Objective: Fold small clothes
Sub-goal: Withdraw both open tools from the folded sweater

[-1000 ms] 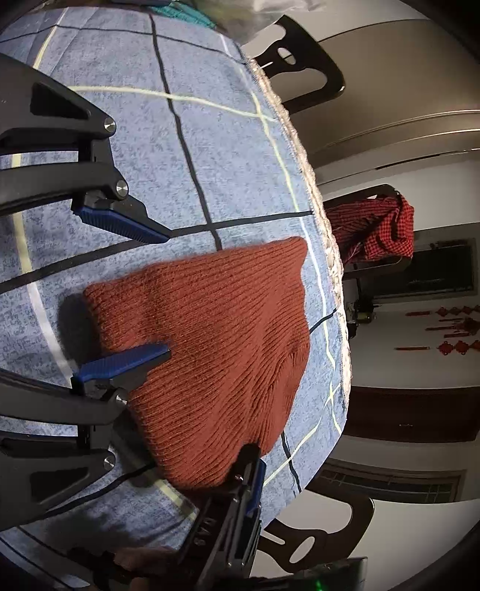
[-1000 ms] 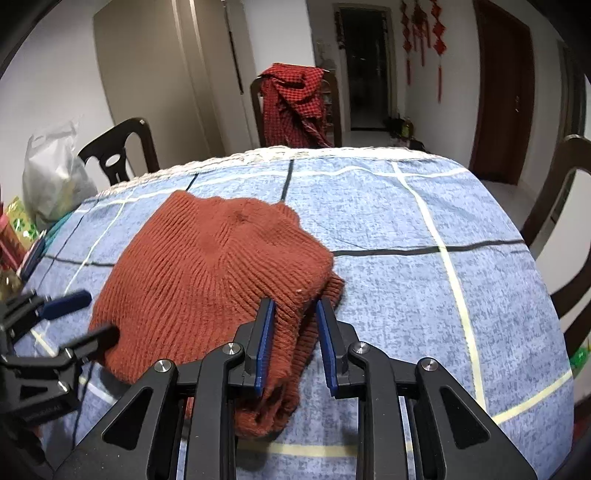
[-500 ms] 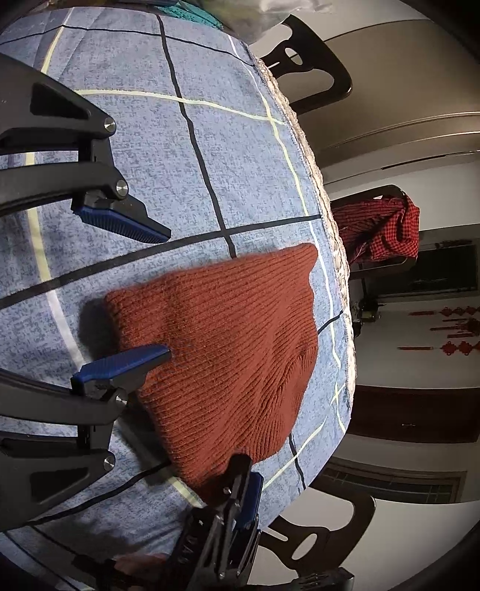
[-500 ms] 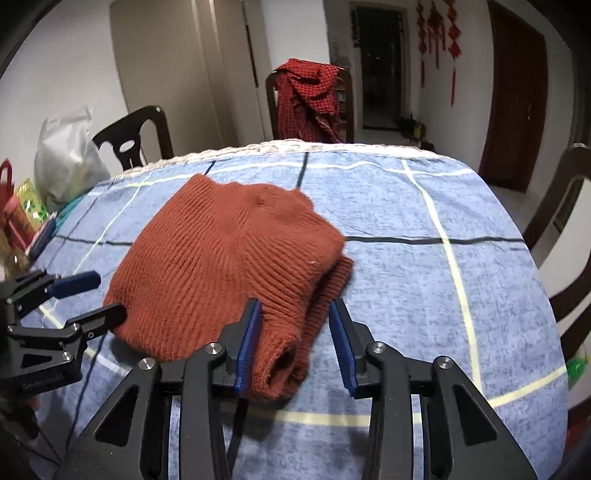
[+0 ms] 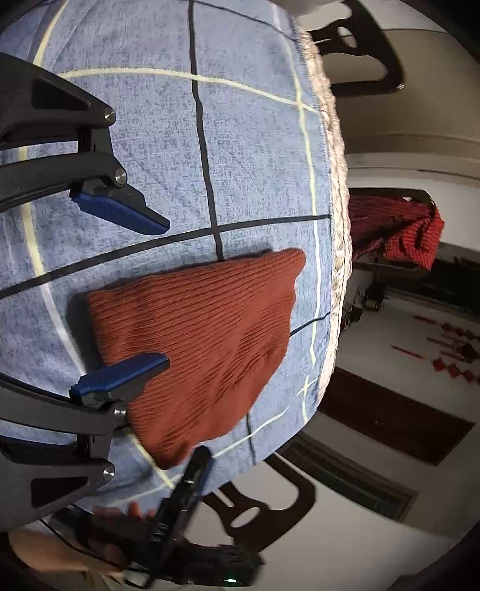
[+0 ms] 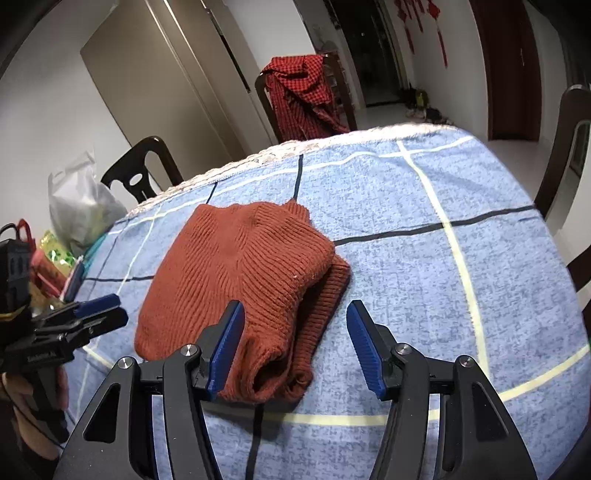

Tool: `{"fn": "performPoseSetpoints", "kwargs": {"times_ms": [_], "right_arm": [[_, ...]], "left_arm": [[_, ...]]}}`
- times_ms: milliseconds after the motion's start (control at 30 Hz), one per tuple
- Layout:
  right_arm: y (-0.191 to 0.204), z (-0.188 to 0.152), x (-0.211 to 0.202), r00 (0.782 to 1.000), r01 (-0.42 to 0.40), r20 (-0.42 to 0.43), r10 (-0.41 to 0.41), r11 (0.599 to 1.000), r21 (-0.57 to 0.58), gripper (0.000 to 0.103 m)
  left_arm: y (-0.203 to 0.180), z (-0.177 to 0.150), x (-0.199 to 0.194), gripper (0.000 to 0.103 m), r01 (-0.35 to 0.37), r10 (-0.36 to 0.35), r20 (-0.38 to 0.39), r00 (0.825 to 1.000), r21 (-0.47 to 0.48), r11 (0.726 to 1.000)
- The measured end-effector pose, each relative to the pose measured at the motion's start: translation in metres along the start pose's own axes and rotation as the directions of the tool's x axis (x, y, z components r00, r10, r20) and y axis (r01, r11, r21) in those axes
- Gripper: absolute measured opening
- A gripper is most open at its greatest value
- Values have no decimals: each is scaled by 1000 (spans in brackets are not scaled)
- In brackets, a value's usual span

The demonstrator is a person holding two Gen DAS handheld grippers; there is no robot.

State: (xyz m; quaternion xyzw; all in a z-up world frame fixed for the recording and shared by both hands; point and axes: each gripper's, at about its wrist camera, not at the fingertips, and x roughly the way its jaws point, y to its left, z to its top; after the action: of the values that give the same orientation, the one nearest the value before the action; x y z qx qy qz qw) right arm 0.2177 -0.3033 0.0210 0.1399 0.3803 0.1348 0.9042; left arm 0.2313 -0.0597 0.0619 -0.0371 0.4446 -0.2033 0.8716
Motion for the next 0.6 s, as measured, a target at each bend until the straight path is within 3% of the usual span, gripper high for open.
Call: {"fn": "performPoseSetpoints", "kwargs": {"times_ms": [133, 200, 467, 600], "right_arm": [[-10, 5, 10, 996, -83, -27, 86, 992, 90, 59], [-15, 6, 12, 996, -86, -29, 90, 989, 117, 59], [-34, 5, 23, 986, -137, -65, 151, 973, 186, 59], [-41, 3, 26, 981, -161, -77, 180, 964, 213, 59]], "left_arm": [[6, 11, 10, 70, 72, -74, -34, 997, -51, 996], [8, 15, 15, 75, 80, -84, -52, 995, -69, 994], [10, 24, 34, 75, 128, -138, -100, 985, -100, 987], [21, 25, 44, 76, 185, -209, -126, 970, -178, 967]]}}
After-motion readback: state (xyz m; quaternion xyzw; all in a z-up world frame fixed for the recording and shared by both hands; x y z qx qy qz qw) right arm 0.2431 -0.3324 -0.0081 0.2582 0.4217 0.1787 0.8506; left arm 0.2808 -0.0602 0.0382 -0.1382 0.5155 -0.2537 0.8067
